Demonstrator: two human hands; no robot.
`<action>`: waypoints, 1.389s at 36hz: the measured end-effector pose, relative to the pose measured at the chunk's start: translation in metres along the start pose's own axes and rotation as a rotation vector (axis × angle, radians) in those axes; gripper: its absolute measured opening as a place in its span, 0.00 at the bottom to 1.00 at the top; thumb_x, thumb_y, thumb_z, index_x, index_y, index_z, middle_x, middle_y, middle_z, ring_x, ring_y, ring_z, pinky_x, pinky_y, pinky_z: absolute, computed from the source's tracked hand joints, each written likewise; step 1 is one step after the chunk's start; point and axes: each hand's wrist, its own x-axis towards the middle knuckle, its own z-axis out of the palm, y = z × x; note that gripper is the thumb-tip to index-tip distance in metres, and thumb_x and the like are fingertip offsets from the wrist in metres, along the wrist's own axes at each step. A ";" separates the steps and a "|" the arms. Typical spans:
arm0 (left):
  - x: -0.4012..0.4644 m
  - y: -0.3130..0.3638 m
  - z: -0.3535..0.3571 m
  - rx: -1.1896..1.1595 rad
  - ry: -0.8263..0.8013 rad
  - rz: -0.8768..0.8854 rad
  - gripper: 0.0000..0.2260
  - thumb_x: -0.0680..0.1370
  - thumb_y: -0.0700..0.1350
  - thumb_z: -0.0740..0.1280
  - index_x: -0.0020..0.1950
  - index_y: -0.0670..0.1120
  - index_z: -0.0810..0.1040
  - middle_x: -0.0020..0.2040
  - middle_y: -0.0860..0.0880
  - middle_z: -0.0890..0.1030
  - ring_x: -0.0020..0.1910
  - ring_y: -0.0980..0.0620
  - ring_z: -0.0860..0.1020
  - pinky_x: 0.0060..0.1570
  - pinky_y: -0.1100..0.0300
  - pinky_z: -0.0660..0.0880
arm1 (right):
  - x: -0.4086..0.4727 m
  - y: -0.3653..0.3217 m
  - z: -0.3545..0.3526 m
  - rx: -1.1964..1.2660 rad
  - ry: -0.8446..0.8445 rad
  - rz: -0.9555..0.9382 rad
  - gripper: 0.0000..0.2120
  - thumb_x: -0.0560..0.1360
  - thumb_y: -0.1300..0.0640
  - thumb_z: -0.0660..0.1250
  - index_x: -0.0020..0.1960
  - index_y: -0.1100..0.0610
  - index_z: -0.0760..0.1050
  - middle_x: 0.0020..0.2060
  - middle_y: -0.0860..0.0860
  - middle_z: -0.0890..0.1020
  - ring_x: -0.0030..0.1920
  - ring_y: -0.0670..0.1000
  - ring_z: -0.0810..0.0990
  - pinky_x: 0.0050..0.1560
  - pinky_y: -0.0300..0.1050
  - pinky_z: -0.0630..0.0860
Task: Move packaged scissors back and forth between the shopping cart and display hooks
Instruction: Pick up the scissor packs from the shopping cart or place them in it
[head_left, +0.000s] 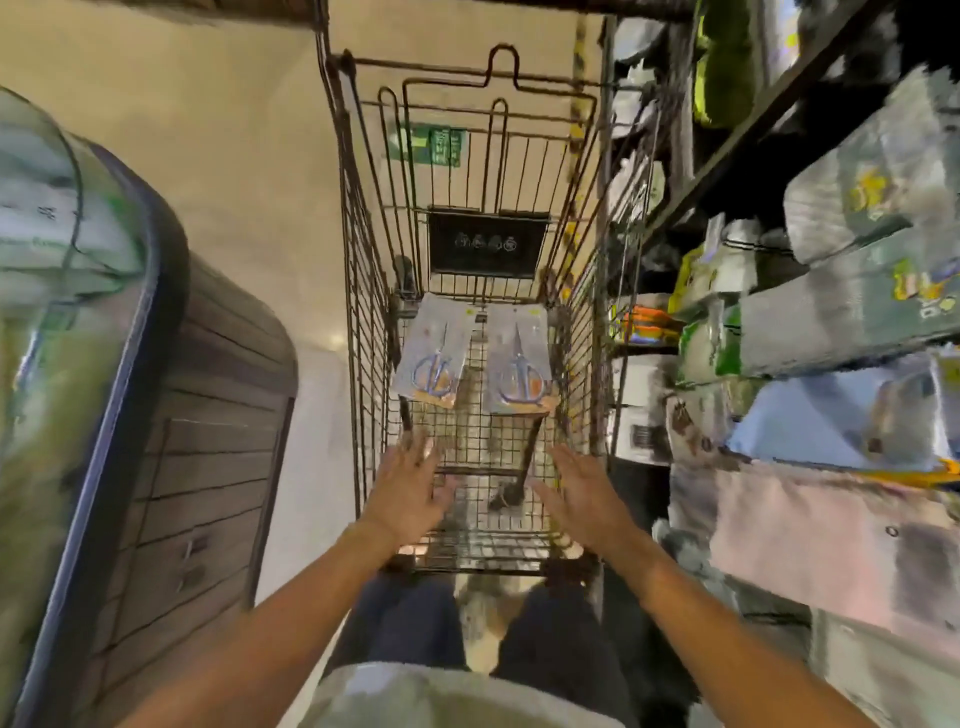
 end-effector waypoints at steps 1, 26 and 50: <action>0.007 -0.002 0.002 -0.001 -0.018 0.003 0.31 0.85 0.61 0.49 0.83 0.48 0.45 0.83 0.45 0.42 0.82 0.45 0.38 0.79 0.49 0.37 | 0.010 0.000 0.003 0.006 -0.004 0.022 0.31 0.83 0.40 0.57 0.81 0.53 0.57 0.80 0.54 0.59 0.80 0.55 0.54 0.79 0.51 0.51; 0.206 -0.050 0.076 -0.033 0.028 0.010 0.32 0.84 0.57 0.58 0.84 0.49 0.49 0.84 0.45 0.50 0.82 0.44 0.44 0.80 0.52 0.39 | 0.241 0.064 0.086 0.386 0.308 0.221 0.29 0.78 0.53 0.68 0.76 0.49 0.62 0.69 0.51 0.68 0.69 0.50 0.66 0.71 0.48 0.64; 0.224 -0.057 0.070 -0.293 0.233 0.096 0.28 0.81 0.52 0.66 0.79 0.44 0.66 0.78 0.42 0.67 0.75 0.40 0.65 0.73 0.43 0.67 | 0.287 0.054 0.066 0.732 0.339 0.413 0.10 0.76 0.54 0.74 0.54 0.50 0.76 0.43 0.42 0.78 0.47 0.49 0.81 0.50 0.52 0.83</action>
